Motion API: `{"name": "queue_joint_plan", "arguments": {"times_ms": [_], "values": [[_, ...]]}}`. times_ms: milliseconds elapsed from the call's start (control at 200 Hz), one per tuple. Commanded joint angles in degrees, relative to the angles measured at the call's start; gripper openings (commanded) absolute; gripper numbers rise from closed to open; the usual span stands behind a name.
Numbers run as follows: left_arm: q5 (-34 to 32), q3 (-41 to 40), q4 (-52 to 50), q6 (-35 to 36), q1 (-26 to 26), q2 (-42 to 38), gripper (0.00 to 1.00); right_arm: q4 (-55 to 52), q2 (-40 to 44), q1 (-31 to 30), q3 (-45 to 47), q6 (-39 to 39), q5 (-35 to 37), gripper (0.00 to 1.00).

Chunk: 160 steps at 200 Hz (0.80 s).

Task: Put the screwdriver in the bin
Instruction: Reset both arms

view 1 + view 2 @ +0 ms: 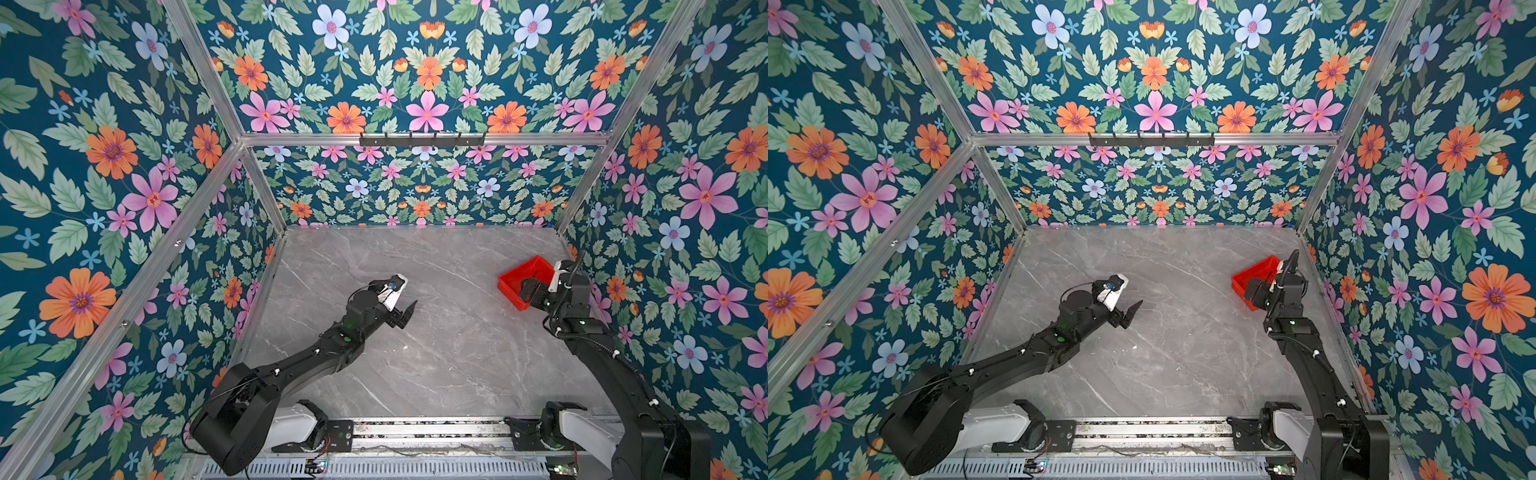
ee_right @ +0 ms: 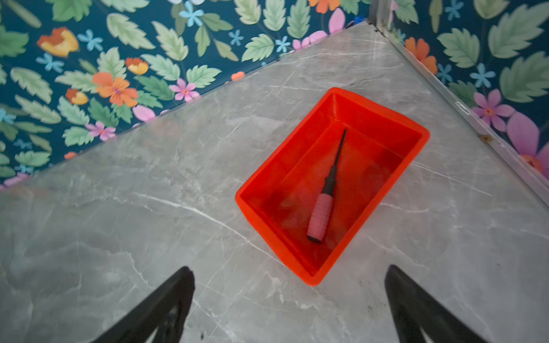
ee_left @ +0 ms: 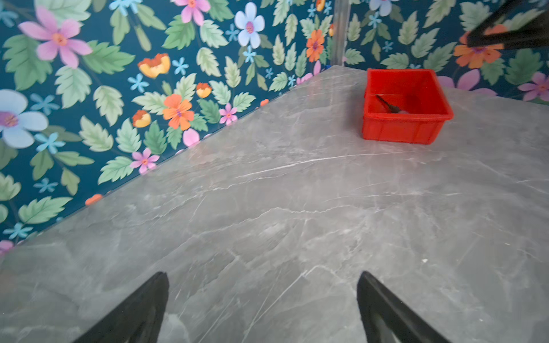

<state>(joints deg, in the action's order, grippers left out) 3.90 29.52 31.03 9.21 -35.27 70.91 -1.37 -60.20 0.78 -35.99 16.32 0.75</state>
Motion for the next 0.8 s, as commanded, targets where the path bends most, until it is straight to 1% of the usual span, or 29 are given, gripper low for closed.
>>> {"name": "queue_joint_plan", "arguments": {"times_ms": [0,135,275,405,545,665,710,760,795], "values": [[-0.4,-2.8,2.5,-1.5,4.2,-2.2,1.00,8.4,0.1,-3.5,3.1,-8.4,4.2,0.99],[-3.9,-7.4,3.0,-1.4,10.0,-6.5,1.00,18.0,-0.4,-4.9,9.0,-14.0,2.6,0.99],[-8.8,-11.7,3.8,-1.6,15.0,-10.1,1.00,24.9,-2.0,-4.9,12.9,-17.0,1.2,0.99],[-12.5,-15.6,7.3,-2.3,19.6,-11.0,1.00,30.6,-4.3,-4.9,15.6,-17.9,0.7,0.99],[-14.4,-18.3,12.1,-3.0,24.7,-9.0,1.00,36.6,-7.7,-4.9,17.4,-17.6,1.0,0.99],[-12.6,-20.6,20.2,-3.6,28.8,-4.1,1.00,41.8,-11.6,-4.6,18.3,-17.2,1.1,0.99],[-11.8,-21.1,24.1,-3.7,30.1,-1.7,1.00,42.2,-12.5,-4.4,17.9,-17.6,0.9,0.99],[-10.9,-20.2,24.3,-3.2,30.8,-0.3,1.00,43.7,-14.0,-3.5,17.9,-17.4,0.4,0.99],[-10.2,-20.0,26.6,-3.1,31.4,1.4,1.00,44.8,-15.2,-2.9,17.8,-17.0,-0.1,0.99]]}}
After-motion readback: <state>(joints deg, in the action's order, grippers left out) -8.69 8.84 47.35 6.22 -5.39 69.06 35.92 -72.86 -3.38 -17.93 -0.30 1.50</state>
